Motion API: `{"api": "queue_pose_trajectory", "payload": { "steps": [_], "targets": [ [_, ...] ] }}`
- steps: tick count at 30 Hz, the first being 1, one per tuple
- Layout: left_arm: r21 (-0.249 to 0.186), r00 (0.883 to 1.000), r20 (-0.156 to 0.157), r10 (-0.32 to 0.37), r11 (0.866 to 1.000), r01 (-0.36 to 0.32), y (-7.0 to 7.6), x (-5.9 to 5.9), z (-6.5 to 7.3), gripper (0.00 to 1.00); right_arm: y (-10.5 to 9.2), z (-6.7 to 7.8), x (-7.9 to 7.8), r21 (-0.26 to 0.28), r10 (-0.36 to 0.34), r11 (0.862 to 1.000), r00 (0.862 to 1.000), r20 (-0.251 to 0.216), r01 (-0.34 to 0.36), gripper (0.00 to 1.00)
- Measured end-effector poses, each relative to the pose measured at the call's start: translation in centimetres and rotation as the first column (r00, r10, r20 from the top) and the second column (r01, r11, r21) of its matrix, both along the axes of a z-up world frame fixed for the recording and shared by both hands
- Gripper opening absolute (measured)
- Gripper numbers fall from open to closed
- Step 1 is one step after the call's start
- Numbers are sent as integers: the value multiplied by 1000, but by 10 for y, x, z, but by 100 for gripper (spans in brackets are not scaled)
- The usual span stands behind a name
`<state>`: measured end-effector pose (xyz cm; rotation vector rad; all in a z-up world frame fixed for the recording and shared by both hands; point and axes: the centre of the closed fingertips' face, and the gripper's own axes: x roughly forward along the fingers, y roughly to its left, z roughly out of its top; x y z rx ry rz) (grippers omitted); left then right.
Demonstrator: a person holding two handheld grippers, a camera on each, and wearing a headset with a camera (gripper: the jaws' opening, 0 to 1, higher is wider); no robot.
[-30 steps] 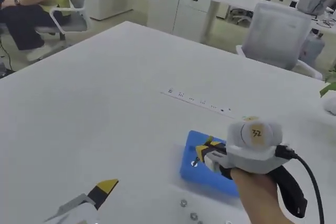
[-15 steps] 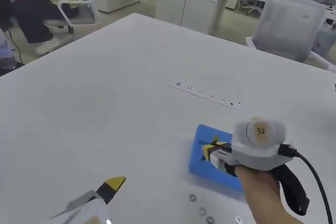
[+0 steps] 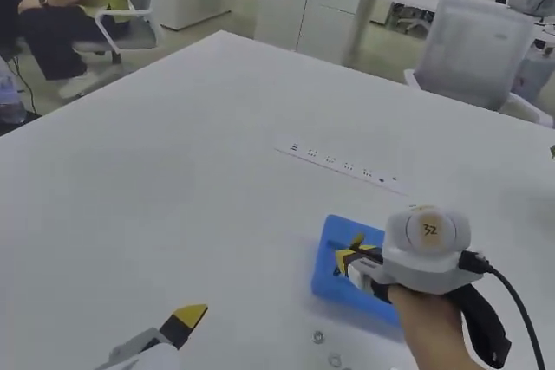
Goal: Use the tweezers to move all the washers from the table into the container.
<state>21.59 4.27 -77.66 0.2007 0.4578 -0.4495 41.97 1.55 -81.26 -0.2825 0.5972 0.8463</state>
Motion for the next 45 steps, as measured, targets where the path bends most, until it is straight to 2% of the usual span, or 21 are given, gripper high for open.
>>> {"api": "queue_pose_trajectory", "payload": {
  "steps": [8, 12, 16, 18, 22, 26, 29, 35, 37, 39, 43, 45],
  "targets": [
    [10, 1000, 12, 3, 1000, -3, 1, 0, 2, 97, 1, 0, -3, -18, 3, 1000, 1000, -23, -3, 4],
    [11, 1000, 14, 6, 1000, -6, 2, 0, 1, 96, 0, 11, 0, -31, 14, 999, 1000, 25, -13, 3],
    [13, 1000, 17, 11, 1000, -11, 4, 1, 2, 96, -5, 29, -1, 13, -3, 1000, 999, 36, 2, 3],
    [13, 1000, 23, 14, 1000, -14, 4, 1, 3, 97, -7, 40, -5, 51, -5, 999, 999, 37, 3, 3],
    [11, 999, 27, 17, 1000, -17, 5, 2, 3, 97, -11, 59, -18, 93, 3, 996, 998, 57, -8, 3],
    [13, 999, 29, 18, 1000, -19, 5, 2, 4, 97, -13, 66, -35, 113, 20, 993, 998, 59, -27, 3],
    [14, 999, 34, 28, 999, -29, 7, 3, 4, 97, -14, 63, -51, 104, 47, 993, 997, 63, -53, 3],
    [11, 999, 25, 21, 1000, -22, 6, 3, 3, 97, -10, 40, -74, 18, 115, 993, 991, 65, -116, 3],
    [14, 999, 26, 19, 1000, -19, 5, 3, 3, 97, -7, 33, -78, -14, 132, 991, 988, 74, -131, 3],
    [19, 999, 26, 19, 1000, -20, 6, 3, 2, 97, -3, 26, -81, -19, 140, 990, 989, 55, -139, 3],
    [24, 999, 30, 24, 999, -24, 6, 3, 2, 96, 0, 15, -80, -40, 153, 988, 987, 49, -151, 4],
    [25, 999, 26, 25, 999, -26, 7, 3, 2, 96, 0, 8, -79, -51, 151, 987, 988, 26, -150, 4]
  ]
}}
